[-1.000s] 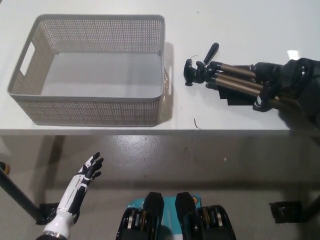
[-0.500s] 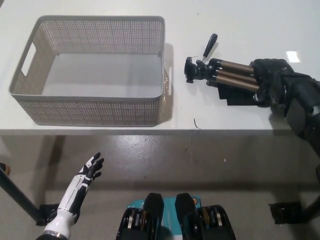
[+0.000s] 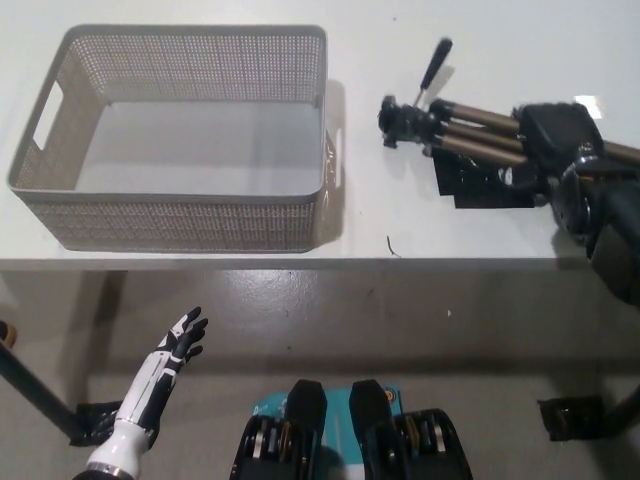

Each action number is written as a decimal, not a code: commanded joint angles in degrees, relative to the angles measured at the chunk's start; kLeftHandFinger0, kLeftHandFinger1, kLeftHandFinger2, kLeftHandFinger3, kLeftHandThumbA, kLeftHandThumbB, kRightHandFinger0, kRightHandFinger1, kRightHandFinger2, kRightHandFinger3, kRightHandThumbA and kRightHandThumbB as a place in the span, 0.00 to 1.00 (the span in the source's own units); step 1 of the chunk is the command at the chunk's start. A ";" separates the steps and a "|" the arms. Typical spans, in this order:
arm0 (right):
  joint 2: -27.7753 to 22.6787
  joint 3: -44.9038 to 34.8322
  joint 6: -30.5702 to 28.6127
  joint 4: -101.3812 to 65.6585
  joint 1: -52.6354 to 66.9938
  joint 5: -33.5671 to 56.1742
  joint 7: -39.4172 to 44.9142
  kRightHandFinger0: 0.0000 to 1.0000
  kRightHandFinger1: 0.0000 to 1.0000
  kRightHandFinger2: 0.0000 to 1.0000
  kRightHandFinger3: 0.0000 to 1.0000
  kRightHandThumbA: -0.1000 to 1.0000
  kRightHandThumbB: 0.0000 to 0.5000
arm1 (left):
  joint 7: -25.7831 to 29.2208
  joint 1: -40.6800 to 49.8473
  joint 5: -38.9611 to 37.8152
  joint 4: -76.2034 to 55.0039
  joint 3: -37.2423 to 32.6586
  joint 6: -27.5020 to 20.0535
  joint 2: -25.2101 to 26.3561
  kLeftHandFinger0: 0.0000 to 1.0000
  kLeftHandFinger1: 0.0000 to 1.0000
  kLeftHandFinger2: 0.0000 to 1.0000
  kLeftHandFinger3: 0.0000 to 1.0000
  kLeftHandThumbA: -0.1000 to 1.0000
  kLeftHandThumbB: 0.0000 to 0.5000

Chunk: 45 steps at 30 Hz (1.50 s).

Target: The robot uses its right hand to pick the tripod on the desk and places it into a rectangular container on the left.

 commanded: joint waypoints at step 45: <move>22.63 -0.40 -0.91 -10.97 -26.56 -14.60 5.15 0.00 0.00 0.01 0.46 0.01 0.94 | -1.78 0.10 1.67 -0.25 -2.78 -0.98 2.21 1.00 1.00 1.00 1.00 1.00 1.00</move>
